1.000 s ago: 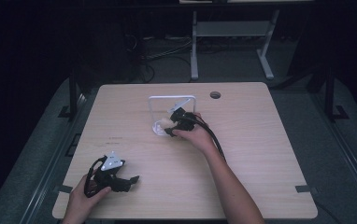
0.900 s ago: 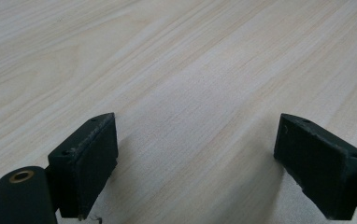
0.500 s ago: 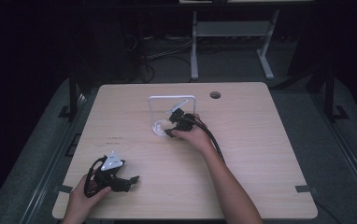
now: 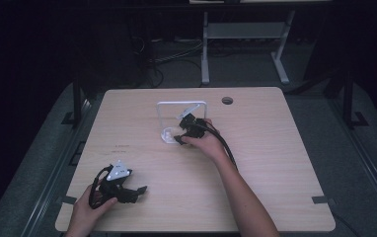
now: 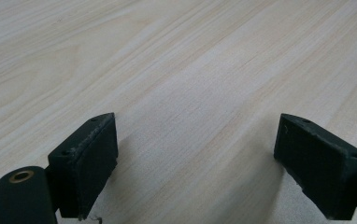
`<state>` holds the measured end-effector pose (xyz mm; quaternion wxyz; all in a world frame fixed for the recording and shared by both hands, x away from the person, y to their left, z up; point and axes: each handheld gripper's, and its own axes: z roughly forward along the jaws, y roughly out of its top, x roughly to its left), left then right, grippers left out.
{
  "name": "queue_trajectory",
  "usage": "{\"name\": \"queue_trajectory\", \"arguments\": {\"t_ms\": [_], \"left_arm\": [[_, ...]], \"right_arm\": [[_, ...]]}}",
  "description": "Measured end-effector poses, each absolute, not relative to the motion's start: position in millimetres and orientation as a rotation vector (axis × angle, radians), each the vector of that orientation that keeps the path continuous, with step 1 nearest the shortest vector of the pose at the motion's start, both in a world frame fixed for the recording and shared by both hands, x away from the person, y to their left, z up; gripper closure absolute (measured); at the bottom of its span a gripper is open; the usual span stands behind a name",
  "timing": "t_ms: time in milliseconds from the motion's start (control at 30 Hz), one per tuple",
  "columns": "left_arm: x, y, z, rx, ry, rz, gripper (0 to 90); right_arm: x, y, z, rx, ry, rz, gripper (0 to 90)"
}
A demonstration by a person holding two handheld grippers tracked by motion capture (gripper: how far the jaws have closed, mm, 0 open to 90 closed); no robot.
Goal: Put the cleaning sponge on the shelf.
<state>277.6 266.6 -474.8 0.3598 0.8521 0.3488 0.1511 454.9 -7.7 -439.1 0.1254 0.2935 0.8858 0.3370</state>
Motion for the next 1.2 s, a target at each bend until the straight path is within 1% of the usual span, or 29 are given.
{"name": "queue_trajectory", "arguments": {"t_ms": [100, 200, 300, 367, 400, 433, 633, 767, 1200], "left_arm": [[277.7, 266.8, -474.7, 2.201, 0.897, 0.39, 13.1], [277.6, 266.7, -474.8, 2.197, 0.899, 0.39, 13.1], [277.6, 266.8, -474.7, 2.2, 0.898, 0.39, 13.1], [277.6, 266.8, -474.7, 2.2, 0.898, 0.39, 13.1], [277.7, 266.8, -474.7, 2.201, 0.897, 0.39, 13.1], [277.6, 266.8, -474.7, 2.201, 0.897, 0.39, 13.1], [277.7, 266.8, -474.7, 2.2, 0.897, 0.39, 13.1], [277.7, 266.8, -474.7, 2.201, 0.897, 0.39, 13.1], [277.6, 266.9, -474.6, 2.202, 0.896, 0.39, 13.1]], "right_arm": [[450.5, -12.2, -427.8, 0.831, 2.561, 1.014, 35.6], [443.9, -14.7, -418.3, 0.817, 2.547, 1.045, 38.2], [435.2, -16.6, -408.6, 0.78, 2.546, 1.072, 47.1], [431.2, -17.6, -404.9, 0.773, 2.563, 1.089, 55.3], [429.9, -17.9, -403.9, 0.77, 2.575, 1.104, 57.1], [427.3, -18.4, -402.6, 0.765, 2.584, 1.114, 61.7], [419.8, -21.6, -403.6, 0.784, 2.648, 1.146, 81.2], [417.7, -23.6, -407.3, 0.798, 2.668, 1.151, 89.3], [413.4, -24.8, -427.5, 0.82, 2.71, 1.093, 89.8]]}}
